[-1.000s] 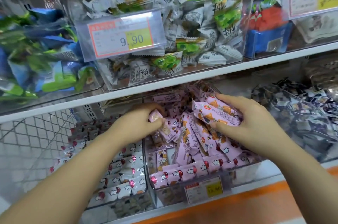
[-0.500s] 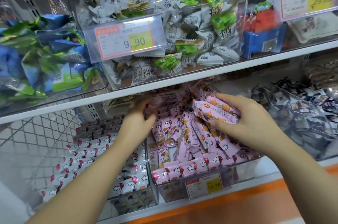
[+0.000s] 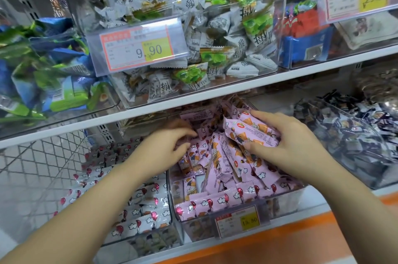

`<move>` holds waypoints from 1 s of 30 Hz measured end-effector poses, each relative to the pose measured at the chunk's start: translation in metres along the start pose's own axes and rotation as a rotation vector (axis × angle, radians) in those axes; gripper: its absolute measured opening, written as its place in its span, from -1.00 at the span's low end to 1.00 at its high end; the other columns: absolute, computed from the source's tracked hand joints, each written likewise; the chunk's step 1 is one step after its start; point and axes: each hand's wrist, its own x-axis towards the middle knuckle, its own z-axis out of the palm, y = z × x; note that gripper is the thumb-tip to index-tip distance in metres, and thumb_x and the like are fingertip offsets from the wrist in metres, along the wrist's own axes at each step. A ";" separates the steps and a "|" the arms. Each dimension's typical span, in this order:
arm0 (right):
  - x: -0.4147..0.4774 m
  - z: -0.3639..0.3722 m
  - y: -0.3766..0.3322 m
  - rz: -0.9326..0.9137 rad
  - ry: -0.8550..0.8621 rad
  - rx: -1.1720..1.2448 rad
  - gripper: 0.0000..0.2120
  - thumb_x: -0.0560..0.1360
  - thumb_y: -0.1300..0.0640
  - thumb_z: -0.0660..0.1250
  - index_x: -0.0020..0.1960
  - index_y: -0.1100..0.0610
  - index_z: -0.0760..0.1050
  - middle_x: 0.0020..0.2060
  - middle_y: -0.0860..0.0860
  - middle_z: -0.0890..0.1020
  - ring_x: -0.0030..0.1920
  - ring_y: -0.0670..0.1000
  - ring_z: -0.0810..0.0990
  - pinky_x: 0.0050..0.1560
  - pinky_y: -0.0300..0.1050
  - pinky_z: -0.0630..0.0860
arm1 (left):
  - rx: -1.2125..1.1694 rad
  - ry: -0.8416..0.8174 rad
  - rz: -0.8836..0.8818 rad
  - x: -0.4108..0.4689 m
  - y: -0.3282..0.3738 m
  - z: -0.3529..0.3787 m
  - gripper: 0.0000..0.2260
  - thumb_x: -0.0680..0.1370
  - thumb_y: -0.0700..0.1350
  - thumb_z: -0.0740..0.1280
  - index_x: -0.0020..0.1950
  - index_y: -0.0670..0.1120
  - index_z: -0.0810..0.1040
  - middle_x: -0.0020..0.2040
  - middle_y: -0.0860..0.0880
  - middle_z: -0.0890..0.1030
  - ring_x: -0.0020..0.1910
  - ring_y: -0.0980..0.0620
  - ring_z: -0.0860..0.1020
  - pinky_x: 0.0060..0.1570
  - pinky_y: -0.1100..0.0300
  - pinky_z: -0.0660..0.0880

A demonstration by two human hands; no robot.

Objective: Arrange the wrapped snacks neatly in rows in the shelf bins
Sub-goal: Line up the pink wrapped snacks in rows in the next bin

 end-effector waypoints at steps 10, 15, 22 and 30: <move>0.000 0.001 0.001 -0.020 0.006 0.027 -0.37 0.34 -0.11 0.45 0.38 -0.10 0.38 0.14 0.00 0.54 0.20 0.07 0.45 0.15 -0.08 0.37 | 0.310 -0.809 0.042 0.054 0.007 0.029 -0.63 0.55 -0.10 0.33 0.36 -0.08 0.46 0.28 -0.03 0.53 0.20 -0.03 0.49 0.21 0.12 0.41; 0.000 0.001 0.003 -0.023 0.005 0.036 -0.35 0.32 -0.13 0.43 0.38 -0.11 0.37 0.14 -0.01 0.54 0.20 0.07 0.46 0.18 -0.03 0.39 | 0.471 -1.022 -0.020 0.071 0.003 0.051 -0.51 0.56 -0.09 0.33 0.47 -0.12 0.31 0.42 -0.07 0.39 0.35 -0.10 0.39 0.34 -0.04 0.34; 0.001 0.002 0.003 -0.017 -0.004 0.006 -0.35 0.32 -0.13 0.42 0.39 -0.13 0.35 0.01 -0.10 0.48 0.14 0.05 0.44 0.06 -0.12 0.33 | 0.575 -1.033 -0.017 0.065 0.006 0.062 -0.46 0.55 -0.05 0.33 0.49 -0.12 0.27 0.42 -0.11 0.37 0.32 -0.14 0.40 0.22 0.04 0.40; 0.000 0.000 0.001 -0.012 -0.010 -0.006 -0.35 0.34 -0.12 0.41 0.40 -0.13 0.34 0.04 -0.09 0.48 0.15 0.03 0.42 0.01 -0.15 0.28 | 0.568 -1.011 0.030 0.054 0.014 0.062 -0.55 0.56 -0.13 0.31 0.44 -0.13 0.33 0.35 -0.11 0.42 0.27 -0.15 0.43 0.15 0.02 0.41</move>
